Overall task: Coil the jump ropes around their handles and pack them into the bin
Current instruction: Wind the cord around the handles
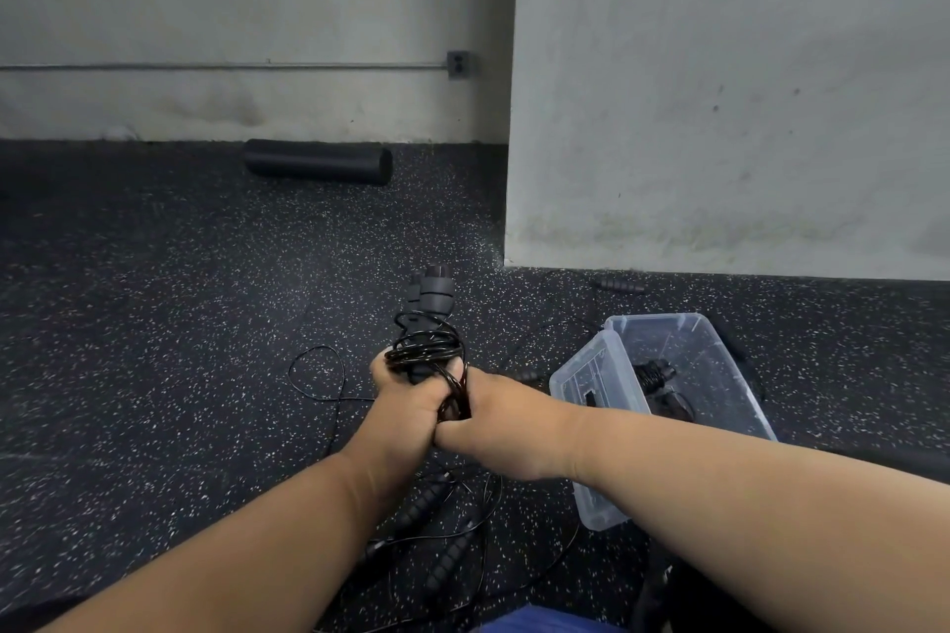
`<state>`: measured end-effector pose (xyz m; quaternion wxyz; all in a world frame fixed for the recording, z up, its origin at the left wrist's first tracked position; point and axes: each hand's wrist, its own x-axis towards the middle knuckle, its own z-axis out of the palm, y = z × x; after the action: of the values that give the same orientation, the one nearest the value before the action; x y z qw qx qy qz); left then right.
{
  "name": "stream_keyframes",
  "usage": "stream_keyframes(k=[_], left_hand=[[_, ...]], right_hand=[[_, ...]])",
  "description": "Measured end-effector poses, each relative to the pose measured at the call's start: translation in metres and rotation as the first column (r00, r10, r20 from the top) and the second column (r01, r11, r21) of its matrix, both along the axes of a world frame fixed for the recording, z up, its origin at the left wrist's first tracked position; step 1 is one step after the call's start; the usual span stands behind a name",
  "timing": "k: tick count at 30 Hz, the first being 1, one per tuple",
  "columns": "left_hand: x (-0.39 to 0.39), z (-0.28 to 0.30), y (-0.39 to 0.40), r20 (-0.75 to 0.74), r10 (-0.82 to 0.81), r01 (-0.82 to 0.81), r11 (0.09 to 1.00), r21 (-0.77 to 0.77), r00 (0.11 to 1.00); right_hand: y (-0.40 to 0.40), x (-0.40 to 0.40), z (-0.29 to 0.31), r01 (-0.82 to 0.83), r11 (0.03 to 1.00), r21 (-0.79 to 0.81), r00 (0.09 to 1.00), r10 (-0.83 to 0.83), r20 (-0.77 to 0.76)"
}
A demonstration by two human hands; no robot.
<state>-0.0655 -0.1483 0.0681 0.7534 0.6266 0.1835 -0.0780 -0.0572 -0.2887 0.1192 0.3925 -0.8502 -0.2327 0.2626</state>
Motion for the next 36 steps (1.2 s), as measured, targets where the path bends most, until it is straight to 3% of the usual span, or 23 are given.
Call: stream_keyframes(k=[4, 9, 12, 18, 21, 24, 27, 30, 32, 34, 36], left_hand=[[0.002, -0.002, 0.001, 0.04, -0.008, 0.008, 1.0, 0.003, 0.999], [0.002, -0.002, -0.003, 0.056, 0.009, -0.007, 1.0, -0.025, 0.998], [0.004, -0.002, 0.0, 0.028, 0.002, 0.0, 0.998, -0.062, 1.0], [0.004, 0.0, 0.007, -0.024, -0.113, 0.107, 0.979, -0.175, 0.993], [0.007, 0.001, 0.013, -0.006, -0.145, 0.143, 0.982, -0.125, 0.989], [0.009, 0.005, 0.018, 0.015, -0.048, 0.05, 0.987, -0.156, 0.999], [0.007, 0.017, 0.017, 0.072, -0.076, 0.091, 0.966, -0.241, 0.995], [0.0, 0.027, 0.018, 0.137, -0.131, 0.16, 0.96, -0.231, 0.982], [-0.006, 0.029, 0.021, 0.149, -0.213, 0.237, 0.957, -0.169, 0.966], [-0.013, 0.027, 0.021, 0.14, -0.285, 0.305, 0.94, -0.154, 0.948], [-0.017, 0.026, 0.019, 0.132, -0.341, 0.359, 0.921, -0.154, 0.931]], right_hand=[[0.0, -0.004, 0.006, 0.006, 0.999, -0.04, 0.988, 0.0, 0.154], [0.0, -0.001, -0.002, 0.17, 0.973, -0.159, 0.923, -0.1, 0.371], [-0.007, 0.004, -0.004, 0.176, 0.971, -0.164, 0.909, -0.096, 0.406], [-0.014, 0.015, -0.021, 0.181, 0.983, 0.026, 0.945, -0.182, 0.271], [-0.017, 0.013, -0.012, 0.199, 0.979, 0.046, 0.912, -0.202, 0.357], [-0.023, 0.017, 0.005, 0.224, 0.954, 0.197, 0.857, -0.289, 0.427], [-0.024, 0.022, 0.019, 0.227, 0.864, 0.45, 0.934, -0.323, 0.149], [-0.025, 0.033, 0.032, 0.437, 0.696, 0.57, 0.895, -0.401, -0.196], [-0.031, 0.044, 0.037, 0.604, 0.586, 0.54, 0.797, -0.464, -0.387], [-0.038, 0.052, 0.036, 0.675, 0.59, 0.444, 0.734, -0.475, -0.485], [-0.04, 0.051, 0.032, 0.662, 0.635, 0.399, 0.731, -0.427, -0.533]])
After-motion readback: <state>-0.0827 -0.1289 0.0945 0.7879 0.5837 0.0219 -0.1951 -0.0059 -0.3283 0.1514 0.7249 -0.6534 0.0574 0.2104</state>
